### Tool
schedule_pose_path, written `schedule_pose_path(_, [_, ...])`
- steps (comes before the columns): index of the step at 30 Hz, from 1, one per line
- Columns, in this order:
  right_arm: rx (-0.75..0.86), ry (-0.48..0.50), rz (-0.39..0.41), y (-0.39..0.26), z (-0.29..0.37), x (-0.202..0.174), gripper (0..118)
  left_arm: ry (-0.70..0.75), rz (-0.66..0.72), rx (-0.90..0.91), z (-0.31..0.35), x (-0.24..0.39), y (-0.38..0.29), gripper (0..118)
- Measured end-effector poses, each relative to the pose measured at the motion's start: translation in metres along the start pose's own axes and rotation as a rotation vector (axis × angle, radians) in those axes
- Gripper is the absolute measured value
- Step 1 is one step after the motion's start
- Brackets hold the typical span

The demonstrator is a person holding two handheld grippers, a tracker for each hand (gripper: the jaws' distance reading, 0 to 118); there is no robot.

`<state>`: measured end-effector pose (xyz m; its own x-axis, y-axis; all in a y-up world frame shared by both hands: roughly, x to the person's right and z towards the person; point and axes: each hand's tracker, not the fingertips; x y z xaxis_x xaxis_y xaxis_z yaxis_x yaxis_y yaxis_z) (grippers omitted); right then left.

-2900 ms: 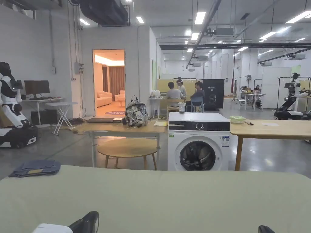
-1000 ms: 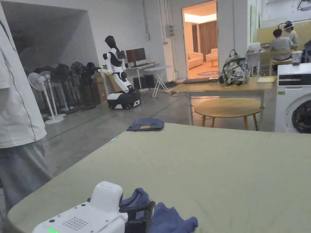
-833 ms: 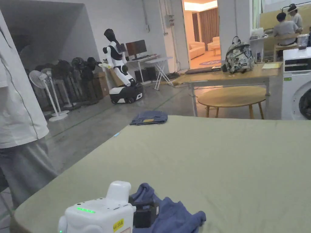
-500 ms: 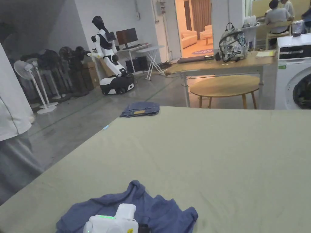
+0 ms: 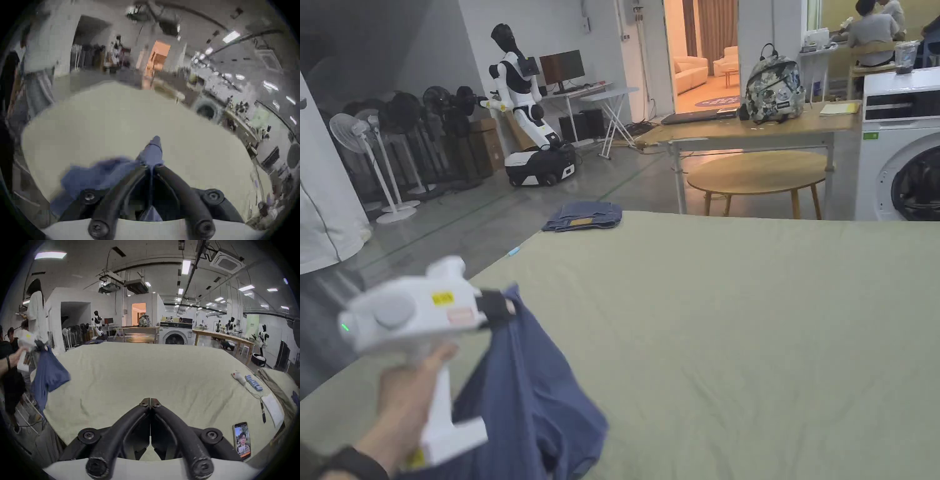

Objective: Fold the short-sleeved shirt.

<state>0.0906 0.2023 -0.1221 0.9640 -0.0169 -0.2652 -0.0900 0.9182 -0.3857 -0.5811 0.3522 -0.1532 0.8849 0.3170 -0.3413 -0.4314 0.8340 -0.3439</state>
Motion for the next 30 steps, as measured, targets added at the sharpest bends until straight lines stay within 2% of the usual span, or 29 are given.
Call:
schedule_pose_path(2, [0.0,-0.032,-0.01,-0.003,0.004,0.006,0,-0.013,-0.035,0.122,0.032,0.028,0.049,0])
schedule_pose_path(5, [0.004,-0.036,-0.047,-0.005,0.01,0.015,0,0.017,-0.273,0.181,0.055,0.092,0.102,0])
schedule_pose_path(7, [0.026,-0.087,-0.062,-0.004,0.016,0.016,0,-0.003,-0.386,0.218,0.06,0.141,0.113,0])
schedule_pose_path(10, [0.019,-0.082,-0.08,-0.004,0.024,0.023,0,-0.044,-0.507,0.152,0.026,0.19,0.098,0])
schedule_pose_path(12, [0.024,-0.09,-0.085,-0.007,0.03,0.026,0,-0.124,-0.526,0.08,-0.006,0.213,0.061,0])
schedule_pose_path(14, [0.025,-0.095,-0.095,-0.009,0.036,0.031,0,-0.238,-0.448,-0.061,-0.047,0.24,0.002,0])
schedule_pose_path(16, [0.023,-0.107,-0.119,-0.012,0.041,0.038,0,-0.366,-0.38,-0.174,-0.081,0.27,-0.074,0])
schedule_pose_path(18, [0.023,-0.124,-0.134,-0.014,0.048,0.045,0,-0.485,-0.391,-0.303,-0.107,0.304,-0.151,0])
schedule_pose_path(22, [0.02,-0.213,-0.14,-0.021,0.063,0.059,0,-0.657,-0.437,-0.524,-0.102,0.381,-0.301,0])
schedule_pose_path(25, [-0.002,-0.243,-0.157,-0.025,0.07,0.07,0,-0.773,-0.37,-0.65,-0.089,0.425,-0.378,0])
schedule_pose_path(28, [-0.006,-0.264,-0.163,-0.028,0.076,0.076,0,-0.911,-0.317,-0.75,-0.061,0.458,-0.421,0])
schedule_pose_path(30, [-0.007,-0.272,-0.165,-0.028,0.079,0.077,0,-0.956,-0.321,-0.727,-0.042,0.467,-0.43,0])
